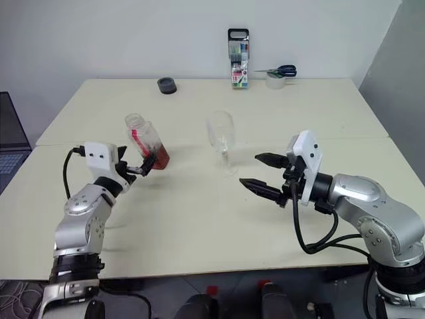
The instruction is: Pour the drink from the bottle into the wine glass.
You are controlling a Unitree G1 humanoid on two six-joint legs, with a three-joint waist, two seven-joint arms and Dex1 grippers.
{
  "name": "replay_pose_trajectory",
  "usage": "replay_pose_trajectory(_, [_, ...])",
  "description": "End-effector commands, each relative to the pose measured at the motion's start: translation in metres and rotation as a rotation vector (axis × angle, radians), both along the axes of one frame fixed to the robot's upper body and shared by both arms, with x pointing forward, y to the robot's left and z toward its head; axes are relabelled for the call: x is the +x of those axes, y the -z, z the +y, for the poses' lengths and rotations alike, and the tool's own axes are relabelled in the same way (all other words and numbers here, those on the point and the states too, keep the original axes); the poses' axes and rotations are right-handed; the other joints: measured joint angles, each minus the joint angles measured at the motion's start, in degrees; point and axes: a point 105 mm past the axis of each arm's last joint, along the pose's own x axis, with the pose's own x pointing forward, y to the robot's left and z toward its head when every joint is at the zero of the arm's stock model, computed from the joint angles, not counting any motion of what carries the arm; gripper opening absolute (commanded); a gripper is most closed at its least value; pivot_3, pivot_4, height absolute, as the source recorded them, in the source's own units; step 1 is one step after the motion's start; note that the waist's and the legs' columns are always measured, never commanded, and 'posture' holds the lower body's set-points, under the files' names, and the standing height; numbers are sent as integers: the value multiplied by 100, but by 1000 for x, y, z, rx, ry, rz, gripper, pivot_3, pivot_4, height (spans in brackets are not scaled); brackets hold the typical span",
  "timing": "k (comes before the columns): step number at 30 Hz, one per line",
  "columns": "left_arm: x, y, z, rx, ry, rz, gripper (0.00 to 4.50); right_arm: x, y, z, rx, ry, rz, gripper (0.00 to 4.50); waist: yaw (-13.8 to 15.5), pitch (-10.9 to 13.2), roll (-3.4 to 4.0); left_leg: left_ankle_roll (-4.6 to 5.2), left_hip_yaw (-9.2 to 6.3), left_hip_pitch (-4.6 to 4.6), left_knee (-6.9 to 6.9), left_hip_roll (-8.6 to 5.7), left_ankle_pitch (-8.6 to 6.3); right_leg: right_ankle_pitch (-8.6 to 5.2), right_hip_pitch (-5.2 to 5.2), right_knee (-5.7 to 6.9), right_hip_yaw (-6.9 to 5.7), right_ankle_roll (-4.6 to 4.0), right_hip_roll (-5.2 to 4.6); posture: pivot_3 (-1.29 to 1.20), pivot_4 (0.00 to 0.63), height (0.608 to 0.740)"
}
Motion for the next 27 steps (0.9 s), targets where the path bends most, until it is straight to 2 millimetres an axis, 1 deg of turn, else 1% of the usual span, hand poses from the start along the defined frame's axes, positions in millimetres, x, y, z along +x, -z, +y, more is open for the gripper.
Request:
replay_pose_trajectory(1, [9,-11,1,35,12,-45,4500,-6,-12,1,12,-4,-51,3724,0,0,0,0,0,0,0,0,0,0,0,0,0,0,0,0,150,740])
replay_pose_trajectory(4, [21,-7,-3,39,35,-34,4500,-2,-16,0,29,22,-51,3724,0,0,0,-1,-1,-1,0,0,1,0,0,0,-2,0,0,0,150,740])
replay_pose_trajectory(8, [37,-2,-3,38,23,-34,4500,0,-16,-3,30,51,-50,3724,-1,0,-2,-13,-3,-4,2,-2,7,0,-1,0,-4,0,0,0,150,740])
replay_pose_trajectory(10, [44,-3,-6,43,38,-45,4500,1,-17,-4,31,65,-47,3724,0,0,-2,-12,-2,-4,1,-3,7,0,-2,-1,-3,0,0,0,150,740])
replay_pose_trajectory(14, [53,-9,-3,39,13,-65,4500,3,-19,-6,41,92,-51,3724,-5,1,-5,-11,-2,-6,2,-4,6,1,-3,-1,-4,1,-1,0,150,740])
replay_pose_trajectory(15, [54,-7,-2,39,13,-61,4105,4,-20,-6,43,100,-54,3750,-8,1,-5,-11,0,-6,1,-4,6,1,-6,0,-2,1,-1,0,150,740])
replay_pose_trajectory(16, [53,-5,-2,39,17,-56,3905,5,-21,-7,44,107,-57,3750,-11,1,-5,-11,1,-7,1,-3,6,1,-7,1,0,1,-2,0,150,740])
replay_pose_trajectory(20, [52,1,-1,35,23,-48,2601,6,-21,-9,45,128,-63,3750,-15,1,-5,-11,0,-8,0,-2,6,1,-10,2,0,1,-5,0,150,740])
replay_pose_trajectory(23, [51,3,2,29,13,-44,1770,7,-20,-9,45,134,-67,3750,-15,1,-5,-9,1,-8,0,-2,5,1,-10,2,1,1,-5,0,150,740])
replay_pose_trajectory(24, [51,4,2,28,9,-43,1670,7,-20,-9,46,136,-69,3750,-16,1,-5,-1,1,-7,0,-2,1,1,-10,2,1,1,-5,0,150,740])
replay_pose_trajectory(27, [50,6,1,43,-2,-42,1660,7,-19,-8,51,140,-73,3750,-16,1,-5,0,1,-7,0,-2,0,1,-10,3,1,1,-4,0,150,740])
